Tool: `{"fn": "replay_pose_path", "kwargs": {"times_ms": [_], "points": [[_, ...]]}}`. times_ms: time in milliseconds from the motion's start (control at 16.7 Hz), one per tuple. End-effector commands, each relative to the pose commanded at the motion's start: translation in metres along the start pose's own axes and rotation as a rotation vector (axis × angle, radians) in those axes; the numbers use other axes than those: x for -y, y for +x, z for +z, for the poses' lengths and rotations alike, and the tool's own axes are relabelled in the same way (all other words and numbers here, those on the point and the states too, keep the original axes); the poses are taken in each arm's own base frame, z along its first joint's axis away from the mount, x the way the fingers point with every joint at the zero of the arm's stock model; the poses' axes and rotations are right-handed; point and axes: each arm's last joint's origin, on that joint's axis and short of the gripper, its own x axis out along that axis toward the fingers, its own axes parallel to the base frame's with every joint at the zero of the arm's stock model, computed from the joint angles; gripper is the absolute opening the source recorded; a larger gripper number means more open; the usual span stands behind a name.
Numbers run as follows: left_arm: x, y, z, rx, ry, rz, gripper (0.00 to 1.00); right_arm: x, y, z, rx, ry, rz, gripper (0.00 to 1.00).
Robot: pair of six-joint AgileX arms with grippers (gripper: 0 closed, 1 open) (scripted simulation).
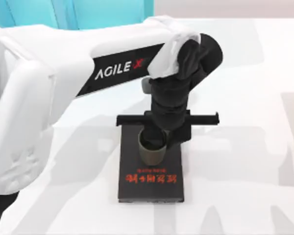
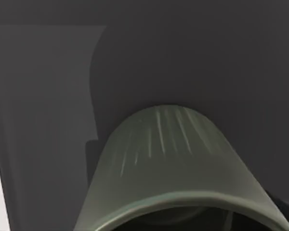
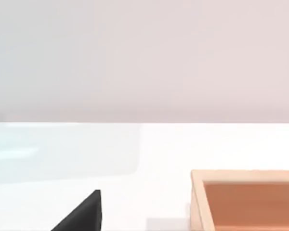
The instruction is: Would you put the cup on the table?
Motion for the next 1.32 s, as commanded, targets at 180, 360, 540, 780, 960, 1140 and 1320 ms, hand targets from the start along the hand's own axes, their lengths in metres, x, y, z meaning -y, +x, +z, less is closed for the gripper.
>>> {"fn": "replay_pose_path", "kwargs": {"times_ms": [180,360,540,780,960,1140,1320], "points": [[0.001,-0.005,0.000,0.000,-0.001,-0.001,0.00,0.000,0.000,0.000,0.000,0.000,0.000,1.00],[0.001,-0.028,0.001,-0.002,0.001,0.003,0.00,0.000,0.000,0.000,0.000,0.000,0.000,1.00],[0.000,-0.049,0.000,-0.001,0.001,0.001,0.00,0.000,0.000,0.000,0.000,0.000,0.000,1.00],[0.000,-0.047,0.001,-0.003,0.000,0.003,0.00,0.000,0.000,0.000,0.000,0.000,0.000,1.00],[-0.017,-0.052,0.007,-0.001,0.001,0.001,0.00,0.000,0.000,0.000,0.000,0.000,0.000,1.00],[-0.066,-0.066,0.021,0.010,0.003,-0.008,0.00,0.000,0.000,0.000,0.000,0.000,0.000,1.00],[-0.130,-0.079,0.030,0.022,0.001,-0.013,0.00,0.000,0.000,0.000,0.000,0.000,0.000,1.00]]}}
